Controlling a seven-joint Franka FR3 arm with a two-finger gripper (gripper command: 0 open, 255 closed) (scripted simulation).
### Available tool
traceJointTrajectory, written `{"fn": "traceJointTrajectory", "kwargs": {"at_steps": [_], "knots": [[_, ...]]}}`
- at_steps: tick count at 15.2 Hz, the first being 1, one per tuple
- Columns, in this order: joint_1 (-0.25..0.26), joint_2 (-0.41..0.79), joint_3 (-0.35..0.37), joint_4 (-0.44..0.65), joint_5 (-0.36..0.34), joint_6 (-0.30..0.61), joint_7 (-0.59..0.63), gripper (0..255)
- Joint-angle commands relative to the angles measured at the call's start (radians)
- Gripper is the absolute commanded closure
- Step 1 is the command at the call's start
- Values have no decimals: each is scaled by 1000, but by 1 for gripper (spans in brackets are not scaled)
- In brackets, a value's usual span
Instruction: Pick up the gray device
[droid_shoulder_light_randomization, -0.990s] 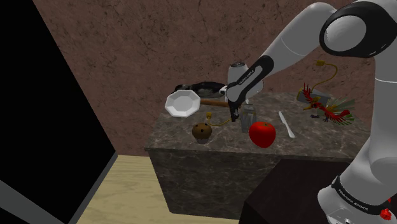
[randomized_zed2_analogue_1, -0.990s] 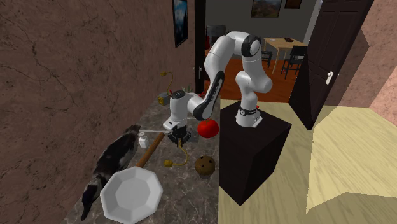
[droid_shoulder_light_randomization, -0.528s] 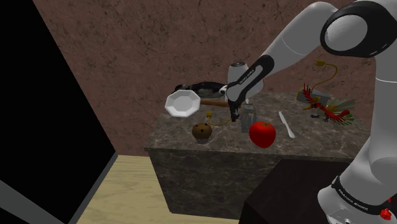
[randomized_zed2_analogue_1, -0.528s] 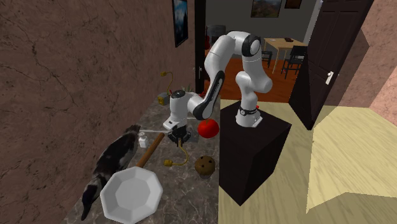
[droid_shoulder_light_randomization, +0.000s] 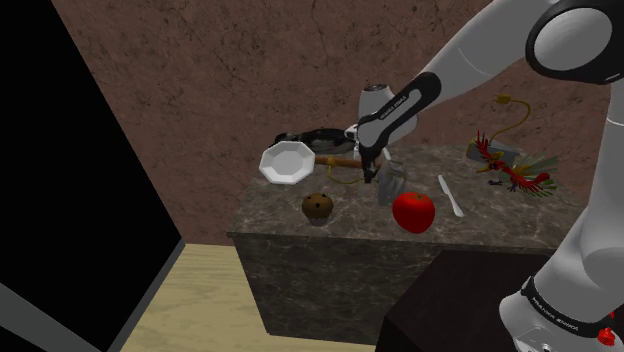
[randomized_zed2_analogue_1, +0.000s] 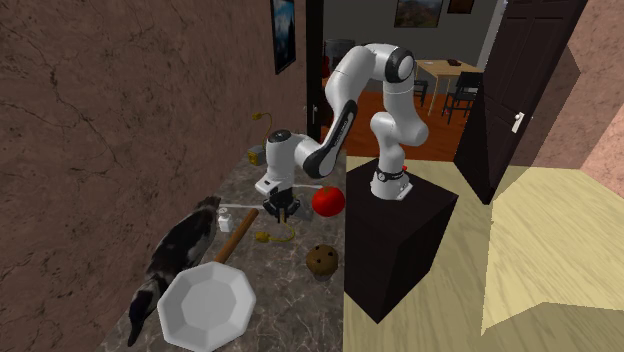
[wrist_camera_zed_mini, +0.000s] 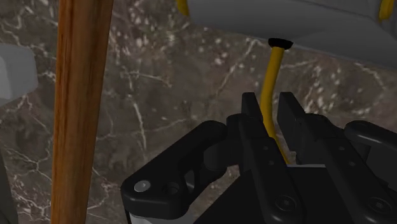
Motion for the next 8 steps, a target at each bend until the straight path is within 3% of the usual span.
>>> {"fn": "traceJointTrajectory", "kwargs": {"at_steps": [1, 8], "knots": [[-1, -19, -2, 4, -3, -22, -2, 255], [3, -68, -6, 16, -11, -83, 1, 255]]}}
